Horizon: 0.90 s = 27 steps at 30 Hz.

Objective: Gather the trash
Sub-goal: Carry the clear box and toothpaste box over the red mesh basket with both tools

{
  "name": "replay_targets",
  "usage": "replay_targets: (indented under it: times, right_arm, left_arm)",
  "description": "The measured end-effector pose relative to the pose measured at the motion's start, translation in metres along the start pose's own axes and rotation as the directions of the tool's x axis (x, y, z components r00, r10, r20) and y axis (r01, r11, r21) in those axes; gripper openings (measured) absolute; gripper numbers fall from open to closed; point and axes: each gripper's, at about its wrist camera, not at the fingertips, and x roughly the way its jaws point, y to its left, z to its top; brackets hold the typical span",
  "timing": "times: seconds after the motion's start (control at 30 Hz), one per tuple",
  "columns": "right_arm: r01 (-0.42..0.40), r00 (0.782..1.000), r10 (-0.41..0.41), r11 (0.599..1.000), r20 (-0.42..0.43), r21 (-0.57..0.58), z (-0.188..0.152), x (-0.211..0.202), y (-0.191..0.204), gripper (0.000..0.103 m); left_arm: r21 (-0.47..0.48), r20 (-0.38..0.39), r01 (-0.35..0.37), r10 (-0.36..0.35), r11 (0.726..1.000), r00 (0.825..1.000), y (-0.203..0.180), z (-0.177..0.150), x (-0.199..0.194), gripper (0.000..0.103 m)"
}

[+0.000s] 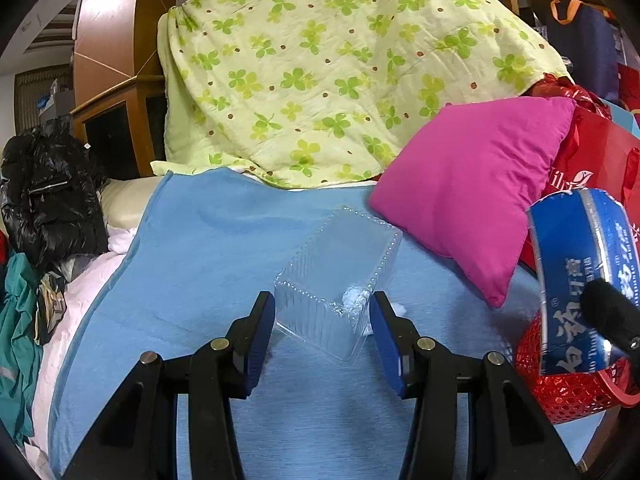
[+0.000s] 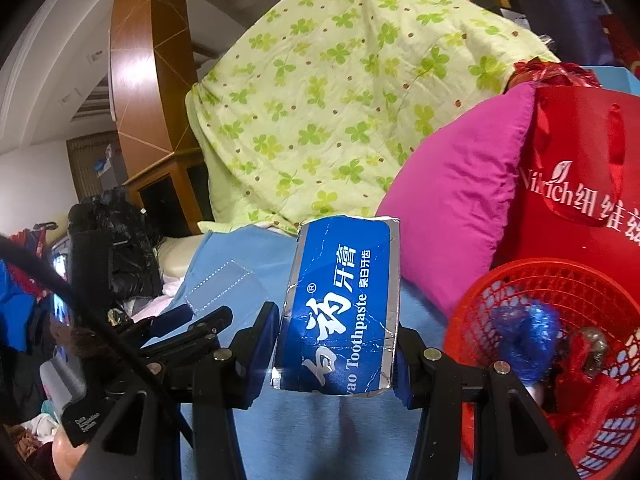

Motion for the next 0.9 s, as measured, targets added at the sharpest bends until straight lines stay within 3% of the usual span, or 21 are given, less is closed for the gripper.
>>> replay_targets:
  times: [0.9]
  right_arm:
    - [0.064,0.993,-0.076,0.991,0.094,0.119,0.005,-0.042,-0.063,0.053]
  left_arm:
    - [0.065,0.034,0.078,-0.081,0.995,0.996,-0.057,-0.001,-0.008,0.051]
